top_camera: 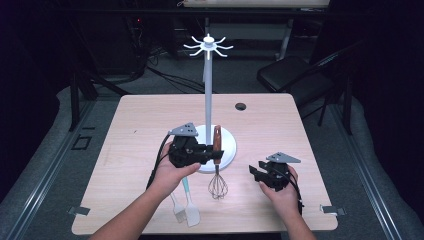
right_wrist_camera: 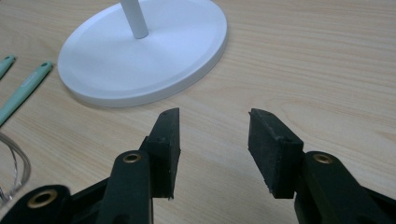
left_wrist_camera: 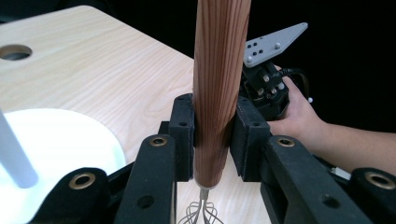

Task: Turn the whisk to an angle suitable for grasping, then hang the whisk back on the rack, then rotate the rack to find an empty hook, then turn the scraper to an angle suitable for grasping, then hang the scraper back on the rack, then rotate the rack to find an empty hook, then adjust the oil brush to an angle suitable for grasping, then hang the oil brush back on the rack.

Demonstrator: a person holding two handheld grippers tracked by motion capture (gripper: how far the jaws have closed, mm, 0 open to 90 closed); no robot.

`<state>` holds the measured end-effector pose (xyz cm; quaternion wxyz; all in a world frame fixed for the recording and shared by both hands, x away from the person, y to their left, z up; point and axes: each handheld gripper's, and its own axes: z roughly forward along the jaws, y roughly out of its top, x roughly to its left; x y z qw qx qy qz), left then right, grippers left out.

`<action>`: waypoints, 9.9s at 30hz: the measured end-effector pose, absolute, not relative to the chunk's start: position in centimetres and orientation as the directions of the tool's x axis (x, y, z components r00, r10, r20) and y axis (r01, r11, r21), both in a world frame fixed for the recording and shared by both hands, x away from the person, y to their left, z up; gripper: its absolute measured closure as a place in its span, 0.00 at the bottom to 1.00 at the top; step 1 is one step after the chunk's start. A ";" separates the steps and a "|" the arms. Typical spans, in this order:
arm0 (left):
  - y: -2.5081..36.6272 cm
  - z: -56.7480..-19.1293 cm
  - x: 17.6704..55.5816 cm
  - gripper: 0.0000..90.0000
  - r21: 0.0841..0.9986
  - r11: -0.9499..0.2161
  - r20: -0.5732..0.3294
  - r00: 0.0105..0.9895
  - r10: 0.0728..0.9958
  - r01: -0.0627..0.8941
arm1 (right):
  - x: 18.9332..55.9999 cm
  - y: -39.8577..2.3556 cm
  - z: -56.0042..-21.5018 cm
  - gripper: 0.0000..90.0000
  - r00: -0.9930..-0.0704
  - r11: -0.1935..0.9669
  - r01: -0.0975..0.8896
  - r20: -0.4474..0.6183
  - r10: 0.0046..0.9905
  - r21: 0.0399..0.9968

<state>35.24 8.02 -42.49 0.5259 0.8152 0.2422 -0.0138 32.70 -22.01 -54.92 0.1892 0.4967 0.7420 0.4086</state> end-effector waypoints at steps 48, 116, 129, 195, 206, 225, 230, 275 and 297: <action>9.8 -29.2 44.2 0.81 0.895 -0.278 -0.254 0.910 0.328 0.350 | 32.7 -20.5 -56.0 0.50 -0.483 0.277 0.545 0.026 0.875 0.792; 19.2 -46.3 36.4 0.58 0.831 -0.221 -0.187 0.631 0.753 0.510 | 32.8 -21.3 -54.4 0.56 -0.468 0.261 0.522 0.017 0.883 0.812; 21.3 -49.8 35.1 0.59 0.822 -0.188 -0.193 0.574 0.796 0.538 | 32.9 -21.0 -52.2 0.69 -0.498 0.292 0.513 0.003 0.867 0.807; 22.0 -51.0 34.9 0.58 0.809 -0.171 -0.221 0.561 0.797 0.562 | 39.8 -15.4 -28.4 1.00 -0.622 0.105 0.105 -0.017 0.783 0.989; 21.9 -51.1 35.0 0.58 0.808 -0.172 -0.221 0.561 0.798 0.563 | 40.8 -15.0 -26.8 1.00 -0.594 0.083 0.084 -0.017 0.804 0.993; 22.1 -51.2 35.0 0.58 0.808 -0.165 -0.230 0.560 0.796 0.566 | 39.7 -13.5 -26.1 1.00 -0.632 0.081 0.041 -0.036 0.774 0.996; 22.1 -51.2 35.1 0.58 0.807 -0.164 -0.230 0.557 0.798 0.567 | 39.5 -12.7 -26.1 1.00 -0.648 0.093 0.040 -0.045 0.760 0.995; 23.0 -51.7 35.1 0.58 0.800 -0.138 -0.240 0.523 0.818 0.583 | 32.5 -9.4 -46.6 0.75 -0.719 0.300 0.294 0.003 0.695 0.907; 23.0 -52.0 35.2 0.58 0.793 -0.153 -0.233 0.526 0.818 0.590 | 29.8 -2.9 -57.7 0.66 -0.785 0.504 0.444 0.051 0.617 0.741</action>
